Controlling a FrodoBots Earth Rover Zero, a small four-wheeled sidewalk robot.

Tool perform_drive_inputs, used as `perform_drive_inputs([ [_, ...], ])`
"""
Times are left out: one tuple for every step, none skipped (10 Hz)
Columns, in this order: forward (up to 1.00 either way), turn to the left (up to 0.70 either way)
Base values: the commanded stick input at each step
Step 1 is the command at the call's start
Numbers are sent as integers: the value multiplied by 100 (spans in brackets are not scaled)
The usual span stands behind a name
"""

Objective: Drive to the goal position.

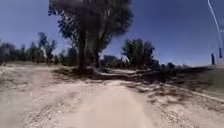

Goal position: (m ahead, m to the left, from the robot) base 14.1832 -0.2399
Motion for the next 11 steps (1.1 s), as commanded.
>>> perform_drive_inputs([
  [85, -31],
  [85, -32],
  [85, -16],
  [85, 0],
  [85, 0],
  [85, 0],
  [85, 0],
  [85, 0],
  [85, 0],
  [85, -13],
  [85, -30],
])
